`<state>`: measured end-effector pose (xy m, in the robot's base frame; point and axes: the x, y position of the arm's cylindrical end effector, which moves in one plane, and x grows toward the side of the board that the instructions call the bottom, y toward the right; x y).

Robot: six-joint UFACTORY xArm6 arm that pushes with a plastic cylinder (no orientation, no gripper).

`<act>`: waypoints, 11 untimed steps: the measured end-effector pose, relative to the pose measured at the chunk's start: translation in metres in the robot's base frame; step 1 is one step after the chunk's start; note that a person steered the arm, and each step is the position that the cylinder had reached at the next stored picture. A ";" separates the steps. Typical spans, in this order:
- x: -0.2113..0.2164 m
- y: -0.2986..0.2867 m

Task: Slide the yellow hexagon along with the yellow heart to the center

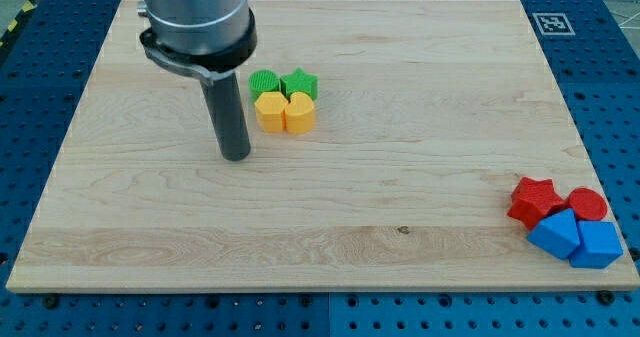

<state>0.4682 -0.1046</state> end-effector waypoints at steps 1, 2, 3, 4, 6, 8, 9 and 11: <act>-0.019 -0.008; -0.032 -0.012; -0.039 -0.014; -0.042 -0.013; -0.042 0.015; -0.042 0.040; -0.042 0.061; -0.042 0.102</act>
